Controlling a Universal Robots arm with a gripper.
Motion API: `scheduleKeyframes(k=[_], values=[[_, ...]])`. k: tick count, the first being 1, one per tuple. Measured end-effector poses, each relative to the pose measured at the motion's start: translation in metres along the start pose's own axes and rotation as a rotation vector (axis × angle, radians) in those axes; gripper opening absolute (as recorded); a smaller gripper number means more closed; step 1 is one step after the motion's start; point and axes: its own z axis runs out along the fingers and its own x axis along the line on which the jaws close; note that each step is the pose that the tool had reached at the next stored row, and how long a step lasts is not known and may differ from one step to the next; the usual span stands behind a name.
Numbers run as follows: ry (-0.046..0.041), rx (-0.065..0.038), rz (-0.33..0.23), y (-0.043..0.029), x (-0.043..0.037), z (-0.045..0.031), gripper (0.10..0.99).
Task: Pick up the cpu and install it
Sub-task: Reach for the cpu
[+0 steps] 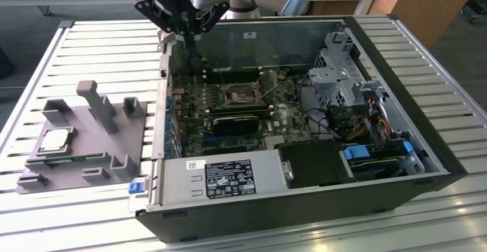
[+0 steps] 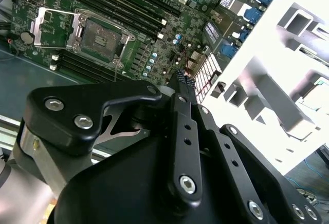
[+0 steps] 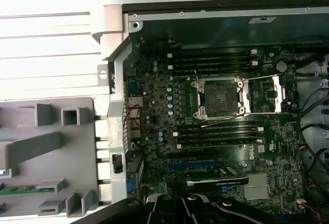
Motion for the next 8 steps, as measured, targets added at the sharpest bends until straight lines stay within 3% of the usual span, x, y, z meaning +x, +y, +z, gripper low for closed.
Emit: scheduleKeyframes(k=[8], values=[[0.0,0.0,0.0,-0.0001,0.0017,0.0,0.106]])
